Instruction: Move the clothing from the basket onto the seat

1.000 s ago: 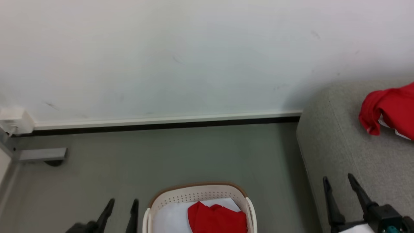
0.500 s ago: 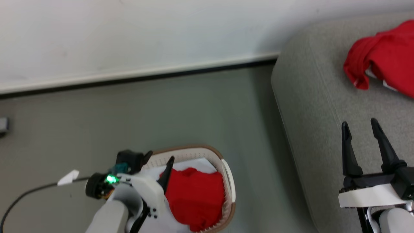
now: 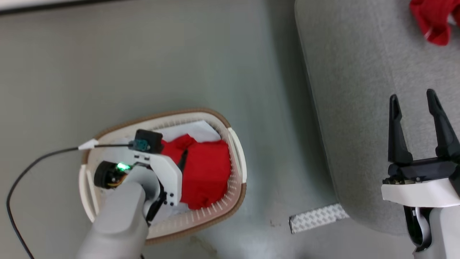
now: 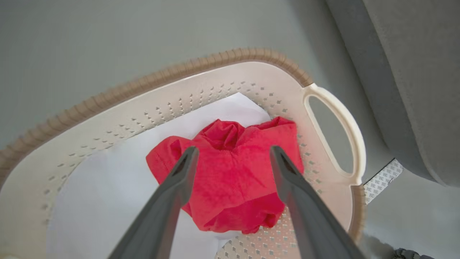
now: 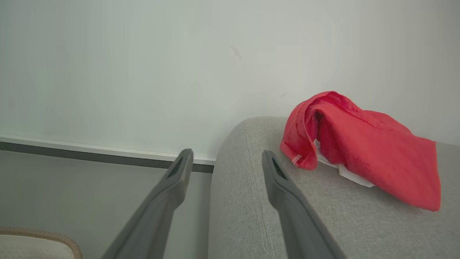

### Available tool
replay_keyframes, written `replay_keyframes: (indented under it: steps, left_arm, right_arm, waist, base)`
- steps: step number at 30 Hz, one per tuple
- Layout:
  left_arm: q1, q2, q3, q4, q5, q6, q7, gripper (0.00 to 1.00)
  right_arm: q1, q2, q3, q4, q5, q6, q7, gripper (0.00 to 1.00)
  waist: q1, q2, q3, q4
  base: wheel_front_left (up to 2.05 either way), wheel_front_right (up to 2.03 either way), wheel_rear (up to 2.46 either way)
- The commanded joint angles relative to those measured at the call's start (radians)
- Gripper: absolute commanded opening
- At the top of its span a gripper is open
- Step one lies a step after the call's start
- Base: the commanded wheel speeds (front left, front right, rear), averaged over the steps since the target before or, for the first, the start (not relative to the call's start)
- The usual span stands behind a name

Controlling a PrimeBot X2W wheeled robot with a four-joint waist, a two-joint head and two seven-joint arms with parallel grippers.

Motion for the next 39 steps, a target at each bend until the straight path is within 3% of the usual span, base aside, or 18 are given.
replay_keyframes:
  steps: [1, 15, 24, 39]
  left_arm:
    - [-0.046, 0.002, 0.003, 0.045, 0.002, 0.006, -0.006, 1.00]
    - [-0.186, 0.026, -0.004, 0.238, -0.012, 0.005, -0.060, 1.00]
    - [-0.272, 0.018, -0.034, 0.276, -0.013, -0.005, -0.118, 1.00]
    - [-0.291, -0.017, -0.109, 0.336, -0.055, -0.014, -0.093, 1.00]
  right_arm:
    - [-0.018, 0.000, -0.003, -0.015, 0.003, -0.003, 0.000, 1.00]
    - [-0.024, 0.000, -0.003, -0.050, 0.005, -0.003, 0.000, 1.00]
    - [-0.025, 0.000, 0.003, -0.049, 0.017, -0.003, 0.000, 1.00]
    - [-0.017, 0.000, 0.000, -0.052, 0.026, -0.003, 0.000, 1.00]
  waist:
    - [-0.0003, 0.0000, 0.078, -0.012]
    - [-0.0003, 0.0000, 0.188, -0.012]
    - [-0.0003, 0.0000, 0.229, -0.011]
    - [-0.0003, 0.0000, 0.263, -0.009]
  base:
    - [0.00, 0.00, 0.00]
    - [0.00, 0.00, 0.00]
    - [0.00, 0.00, 0.00]
    - [0.00, 0.00, 0.00]
